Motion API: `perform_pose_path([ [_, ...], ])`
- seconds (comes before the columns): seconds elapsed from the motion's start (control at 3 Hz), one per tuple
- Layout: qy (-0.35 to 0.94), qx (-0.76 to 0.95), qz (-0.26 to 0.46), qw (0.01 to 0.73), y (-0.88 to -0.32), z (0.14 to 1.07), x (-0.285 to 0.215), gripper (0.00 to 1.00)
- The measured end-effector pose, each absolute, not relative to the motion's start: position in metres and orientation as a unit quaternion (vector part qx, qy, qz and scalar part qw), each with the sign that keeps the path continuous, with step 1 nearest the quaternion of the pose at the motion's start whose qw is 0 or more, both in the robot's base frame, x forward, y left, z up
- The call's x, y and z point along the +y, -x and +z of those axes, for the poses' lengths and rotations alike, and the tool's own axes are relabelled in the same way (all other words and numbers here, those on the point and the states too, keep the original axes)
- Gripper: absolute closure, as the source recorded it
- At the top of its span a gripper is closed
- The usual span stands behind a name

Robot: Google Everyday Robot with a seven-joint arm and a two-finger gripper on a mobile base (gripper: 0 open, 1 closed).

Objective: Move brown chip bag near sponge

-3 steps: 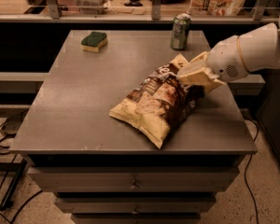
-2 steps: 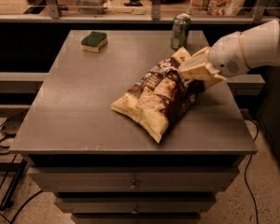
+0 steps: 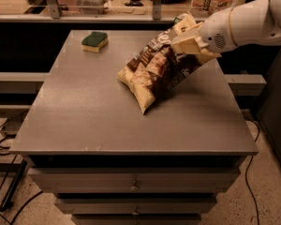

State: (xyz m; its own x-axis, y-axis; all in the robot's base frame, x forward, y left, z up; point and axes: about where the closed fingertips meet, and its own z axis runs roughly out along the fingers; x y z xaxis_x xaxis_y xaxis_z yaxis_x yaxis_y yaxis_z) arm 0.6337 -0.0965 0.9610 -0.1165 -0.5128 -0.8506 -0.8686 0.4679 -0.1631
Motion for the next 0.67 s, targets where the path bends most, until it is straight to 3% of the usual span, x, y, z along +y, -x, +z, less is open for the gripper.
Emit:
perform_pose_path([
  [0.67,0.464,0.719,0.210,0.473,-0.642,0.954,-0.076,1.00],
])
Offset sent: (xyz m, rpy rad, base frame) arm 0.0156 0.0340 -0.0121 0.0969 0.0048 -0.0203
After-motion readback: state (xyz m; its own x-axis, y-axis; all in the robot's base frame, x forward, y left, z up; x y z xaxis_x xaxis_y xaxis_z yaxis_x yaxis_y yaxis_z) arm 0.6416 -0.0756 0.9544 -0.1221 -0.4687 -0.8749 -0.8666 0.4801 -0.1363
